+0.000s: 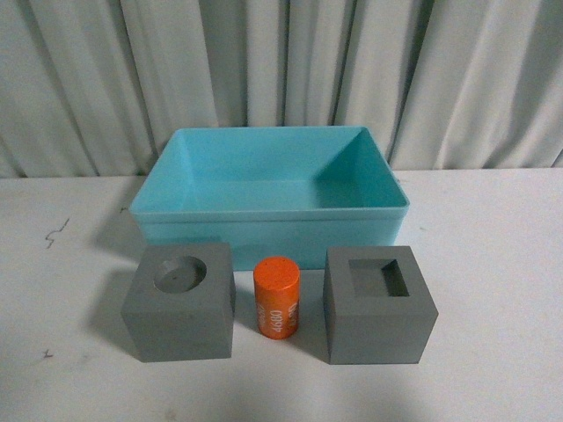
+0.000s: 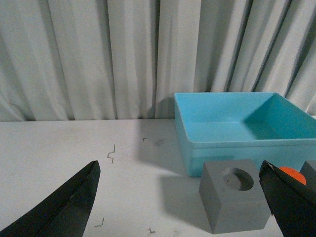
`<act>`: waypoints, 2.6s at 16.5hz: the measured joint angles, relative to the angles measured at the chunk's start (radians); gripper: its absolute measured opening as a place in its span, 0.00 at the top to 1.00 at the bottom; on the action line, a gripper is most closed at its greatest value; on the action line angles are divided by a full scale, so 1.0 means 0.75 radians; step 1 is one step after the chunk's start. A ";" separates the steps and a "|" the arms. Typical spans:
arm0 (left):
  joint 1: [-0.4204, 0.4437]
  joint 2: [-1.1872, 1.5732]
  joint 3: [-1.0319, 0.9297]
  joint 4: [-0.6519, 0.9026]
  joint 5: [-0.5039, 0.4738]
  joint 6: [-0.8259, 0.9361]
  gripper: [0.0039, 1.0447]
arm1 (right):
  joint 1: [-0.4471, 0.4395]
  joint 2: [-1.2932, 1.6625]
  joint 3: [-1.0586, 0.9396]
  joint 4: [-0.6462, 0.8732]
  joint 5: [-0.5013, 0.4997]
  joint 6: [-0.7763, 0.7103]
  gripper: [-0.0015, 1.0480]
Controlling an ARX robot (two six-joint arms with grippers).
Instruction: Place gray and orange parts in blue box
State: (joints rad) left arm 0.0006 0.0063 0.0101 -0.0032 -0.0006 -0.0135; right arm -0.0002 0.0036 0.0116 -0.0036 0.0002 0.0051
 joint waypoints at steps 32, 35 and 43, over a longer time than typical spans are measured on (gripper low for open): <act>0.000 0.000 0.000 0.000 0.000 0.000 0.06 | 0.000 0.000 0.000 0.000 0.000 0.001 0.06; 0.000 0.000 0.000 0.000 0.000 0.000 0.06 | 0.000 0.000 0.000 0.000 0.001 0.000 0.06; -0.001 0.000 0.000 0.000 -0.001 0.000 0.06 | -0.247 1.340 0.606 0.215 -0.211 -0.090 0.06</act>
State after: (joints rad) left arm -0.0002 0.0063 0.0101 -0.0032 -0.0010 -0.0135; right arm -0.1852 1.0088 0.4660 0.1577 -0.1581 -0.0620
